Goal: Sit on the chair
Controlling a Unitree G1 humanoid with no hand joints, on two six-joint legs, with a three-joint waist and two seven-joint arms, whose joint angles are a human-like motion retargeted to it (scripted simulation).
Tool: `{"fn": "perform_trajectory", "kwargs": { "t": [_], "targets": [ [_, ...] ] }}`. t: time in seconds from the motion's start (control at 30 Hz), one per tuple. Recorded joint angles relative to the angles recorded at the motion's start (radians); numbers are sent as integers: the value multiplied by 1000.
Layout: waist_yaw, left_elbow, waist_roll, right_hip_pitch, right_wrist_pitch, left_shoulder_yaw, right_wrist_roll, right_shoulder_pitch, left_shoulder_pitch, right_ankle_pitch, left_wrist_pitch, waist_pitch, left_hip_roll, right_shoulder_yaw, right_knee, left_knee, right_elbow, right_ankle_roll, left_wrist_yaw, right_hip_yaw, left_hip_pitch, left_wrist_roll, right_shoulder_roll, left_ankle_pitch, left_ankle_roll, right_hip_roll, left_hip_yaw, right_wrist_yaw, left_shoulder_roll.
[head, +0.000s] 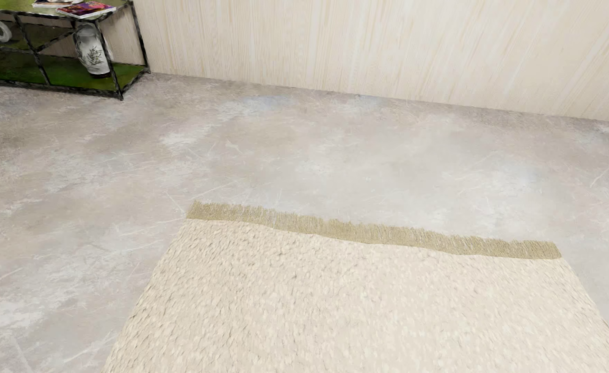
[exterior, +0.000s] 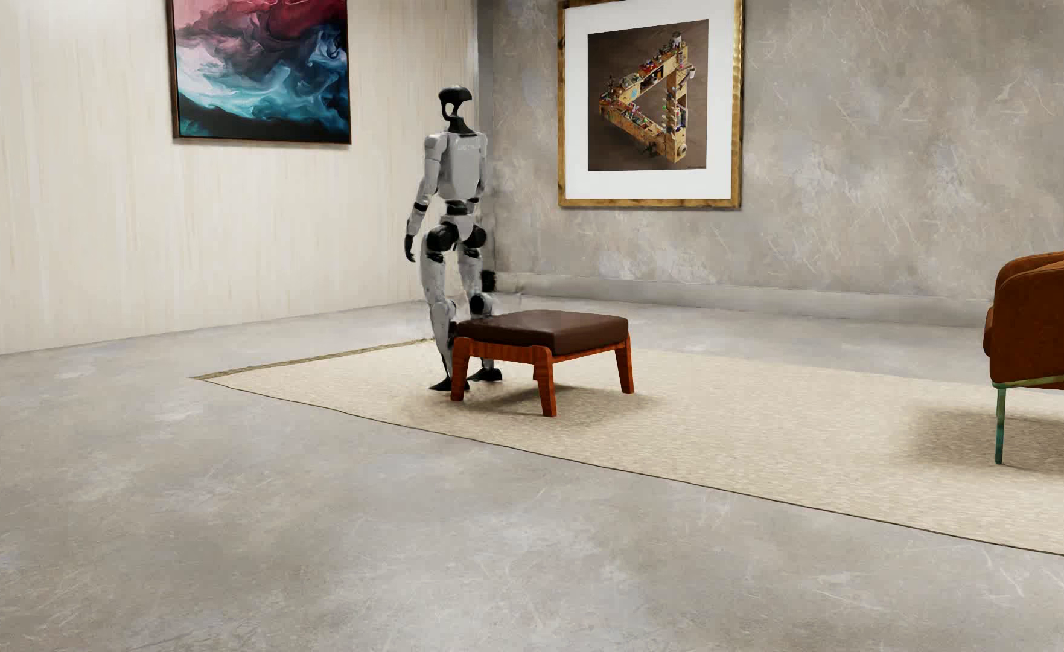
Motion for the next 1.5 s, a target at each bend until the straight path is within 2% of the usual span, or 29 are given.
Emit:
{"fn": "perform_trajectory", "kwargs": {
  "t": [0.03, 0.07, 0.1, 0.13, 0.17, 0.23, 0.3, 0.37, 0.57, 0.7, 0.77, 0.87, 0.93, 1.03, 1.1, 1.17, 1.2, 1.27, 1.4, 1.47, 1.5],
  "targets": [
    [3, -9, -2, -1, -8, -13, -26, -8, -17, -1, 22, 4, -1, 8, 1, 1, -16, -3, 7, -2, -2, -25, 0, 3, 3, 1, -1, -10, 30],
    [4, -37, -2, 4, 4, -27, -11, -19, -21, -3, 33, 4, 2, 13, 0, 4, -21, -2, -9, -6, -1, -14, -28, 2, -2, 0, 3, -20, 70],
    [3, -60, 0, 0, -6, -38, -7, -33, -26, -1, 9, 1, 5, 15, 1, 3, -24, 4, -38, -8, -3, 22, -61, 2, -7, -2, 5, 11, 112],
    [3, -76, 1, -2, -24, -38, -39, -45, -30, -2, -12, 0, 4, 21, 3, 3, -35, 4, -54, -11, -4, 58, -95, 2, -5, -1, 9, 49, 149],
    [3, -70, 3, 3, -32, -30, -59, -52, -32, -2, -19, 2, 3, 33, 3, 1, -36, 3, -63, -13, 4, 74, -123, 1, -2, 0, 12, 56, 176],
    [2, -2, 2, 7, -49, -13, -65, -63, -37, -2, -1, 0, 3, 19, 2, 1, 26, 0, -14, -12, 9, 49, -149, -1, -4, 1, 13, -8, 198],
    [2, 76, 0, 15, -36, 11, -18, -68, -38, -3, 26, -3, 6, -14, -2, 0, 131, 1, 60, -14, 16, 5, -145, -4, -8, 2, 21, -119, 196],
    [3, 112, 0, 11, -18, 25, 30, -65, -30, -4, 37, -8, 6, -36, 6, 0, 196, -1, 97, -13, 21, -3, -138, -7, -6, 4, 25, -187, 190],
    [2, 36, -2, 15, -46, 15, -24, -10, 9, -1, 7, -12, 5, -19, -3, 0, 106, 3, 46, -12, 20, 38, -119, -8, -5, 2, 22, -106, 142],
    [1, 16, -3, 6, -30, -28, -11, -13, -9, 3, 17, 11, 2, -2, 9, -1, 77, 1, 22, -11, 17, 30, -69, 0, -1, 0, 19, -80, 73],
    [0, -15, -1, -12, -10, -46, 16, -27, -22, 2, 18, 32, -3, 15, 35, -2, 59, -2, -6, -5, 15, 28, -58, 8, 8, -1, 16, -55, 60],
    [-3, -58, -2, -43, 12, -92, 13, -73, -80, 4, 26, 89, -5, 57, 84, 54, -5, -6, -65, -5, -20, 25, -60, 3, 14, -4, 12, -17, 81],
    [-7, -96, 0, -102, 17, -139, -4, -116, -126, -8, 11, 124, -8, 103, 160, 112, -39, -10, -117, 2, -67, 49, -67, -3, 22, -8, 2, -6, 103],
    [-9, -161, 0, -240, 6, -212, -30, -211, -213, -35, -3, 212, -4, 187, 328, 216, -106, 7, -144, 16, -163, 81, -93, -14, 16, -29, -17, -1, 129],
    [-10, -214, 2, -341, 0, -275, -26, -283, -289, -47, -13, 284, 5, 228, 418, 305, -154, 22, -152, 17, -262, 93, -120, -21, -2, -47, -28, -13, 148],
    [-9, -259, 5, -425, -4, -373, -21, -351, -370, -50, -20, 367, 17, 276, 483, 380, -194, 38, -117, 20, -347, 115, -142, -51, -9, -58, -35, -71, 164],
    [-10, -262, 15, -478, -85, -363, -31, -387, -434, -62, -102, 420, 28, 299, 527, 430, -198, 40, -164, 34, -393, 111, -150, -109, -8, -53, -63, -66, 179],
    [-9, -280, 17, -577, -103, -455, -39, -459, -524, -70, -118, 496, 52, 357, 607, 514, -237, 65, -142, 39, -482, 138, -178, -150, -18, -68, -68, -82, 188],
    [-20, -305, 38, -814, -165, -619, -83, -620, -713, -124, -148, 651, 114, 473, 848, 741, -413, 117, -66, 61, -711, 191, -289, -128, -118, -107, -84, -54, 204],
    [-23, -384, 43, -942, -223, -697, -82, -676, -807, -159, -190, 712, 138, 501, 987, 875, -555, 151, -9, 80, -829, 214, -374, -164, -153, -132, -104, -103, 251],
    [-25, -430, 41, -1006, -245, -735, -71, -710, -857, -176, -199, 744, 146, 518, 1057, 937, -624, 164, 36, 89, -883, 206, -418, -186, -162, -142, -122, -137, 283]
  ]
}}
